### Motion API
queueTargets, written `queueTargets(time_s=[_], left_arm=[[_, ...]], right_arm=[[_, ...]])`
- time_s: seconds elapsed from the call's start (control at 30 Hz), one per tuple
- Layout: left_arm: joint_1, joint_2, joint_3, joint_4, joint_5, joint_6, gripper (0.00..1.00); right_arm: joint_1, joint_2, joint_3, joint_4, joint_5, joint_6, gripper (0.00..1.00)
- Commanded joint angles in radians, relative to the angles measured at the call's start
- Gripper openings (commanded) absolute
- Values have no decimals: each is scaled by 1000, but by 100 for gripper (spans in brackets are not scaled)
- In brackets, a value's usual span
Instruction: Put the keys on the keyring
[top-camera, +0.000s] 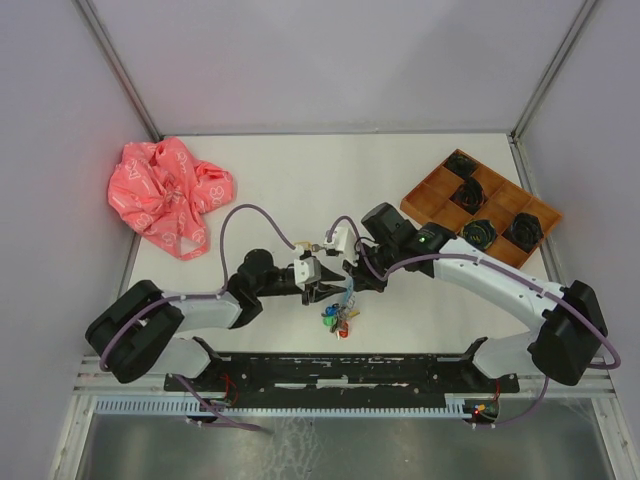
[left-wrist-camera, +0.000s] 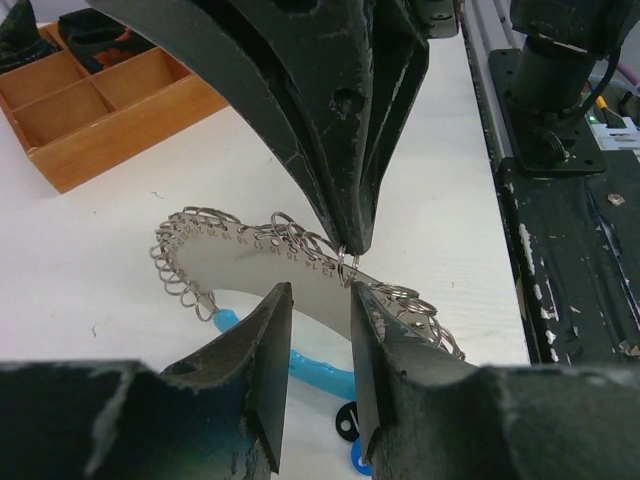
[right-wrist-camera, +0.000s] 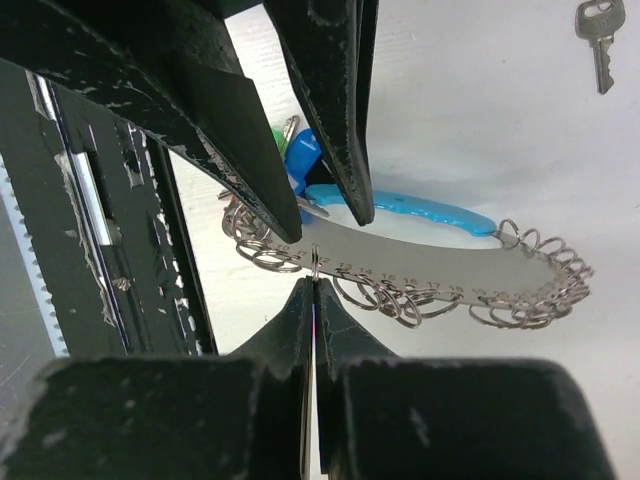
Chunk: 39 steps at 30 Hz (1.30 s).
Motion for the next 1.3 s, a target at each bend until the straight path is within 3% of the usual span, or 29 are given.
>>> queueTargets(time_s=[0.0,0.6,0.8,1.03,1.27], left_arm=[[0,31,49,49,78,-1,36],[-1,133,83,145,154,-97,24],[0,136,89,146,156,-107,5],[-1,116,41,227,67,-133,3],[1,105,-32,402,-41,-203,3]], right_arm=[[8,3,66,-32,4,-43,1],[11,-9,64,12,-44,-76,1],[12,-21,36,45,-67,-82,1],[3,-169,-115,227,7,-21,20],[-41,-372,-404,589,2,129,38]])
